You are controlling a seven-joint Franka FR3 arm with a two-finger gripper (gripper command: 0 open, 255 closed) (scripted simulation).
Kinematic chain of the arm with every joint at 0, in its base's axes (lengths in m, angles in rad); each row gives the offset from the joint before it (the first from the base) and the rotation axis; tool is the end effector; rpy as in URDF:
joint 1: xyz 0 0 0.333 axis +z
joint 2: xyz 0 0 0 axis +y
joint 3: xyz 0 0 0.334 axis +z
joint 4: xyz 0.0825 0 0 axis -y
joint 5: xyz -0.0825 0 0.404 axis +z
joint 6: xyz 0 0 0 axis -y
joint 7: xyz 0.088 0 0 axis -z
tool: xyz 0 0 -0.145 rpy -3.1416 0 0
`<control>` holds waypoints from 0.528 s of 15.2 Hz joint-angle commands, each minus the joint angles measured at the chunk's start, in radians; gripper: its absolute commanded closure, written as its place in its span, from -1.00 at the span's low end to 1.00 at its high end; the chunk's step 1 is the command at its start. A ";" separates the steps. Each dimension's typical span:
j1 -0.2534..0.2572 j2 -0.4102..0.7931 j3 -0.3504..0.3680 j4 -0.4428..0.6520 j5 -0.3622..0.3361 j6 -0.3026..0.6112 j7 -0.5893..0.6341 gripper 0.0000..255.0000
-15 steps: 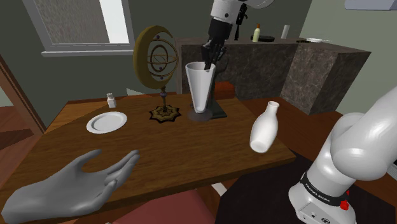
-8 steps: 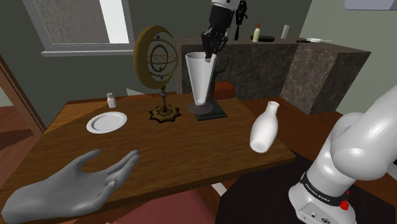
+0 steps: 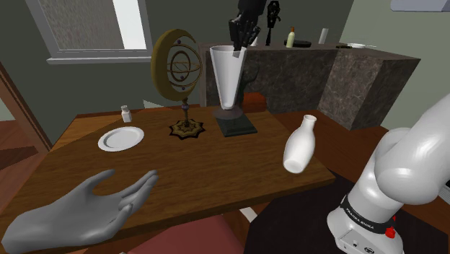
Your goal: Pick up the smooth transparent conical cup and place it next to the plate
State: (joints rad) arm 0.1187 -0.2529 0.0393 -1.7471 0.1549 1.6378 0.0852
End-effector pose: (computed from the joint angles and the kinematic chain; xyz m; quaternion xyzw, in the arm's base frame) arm 0.4906 0.1025 0.6606 -0.9941 -0.0363 -0.0622 0.0806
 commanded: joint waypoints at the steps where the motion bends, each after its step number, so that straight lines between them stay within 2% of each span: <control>1: 0.000 0.011 -0.001 0.041 -0.001 -0.029 0.003 1.00; 4: -0.001 0.023 -0.002 0.084 -0.001 -0.060 0.007 1.00; 8: 0.015 0.115 0.026 0.103 -0.007 0.019 0.040 1.00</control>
State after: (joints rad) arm 0.1309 -0.1591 0.0606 -1.6505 0.1492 1.6386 0.1190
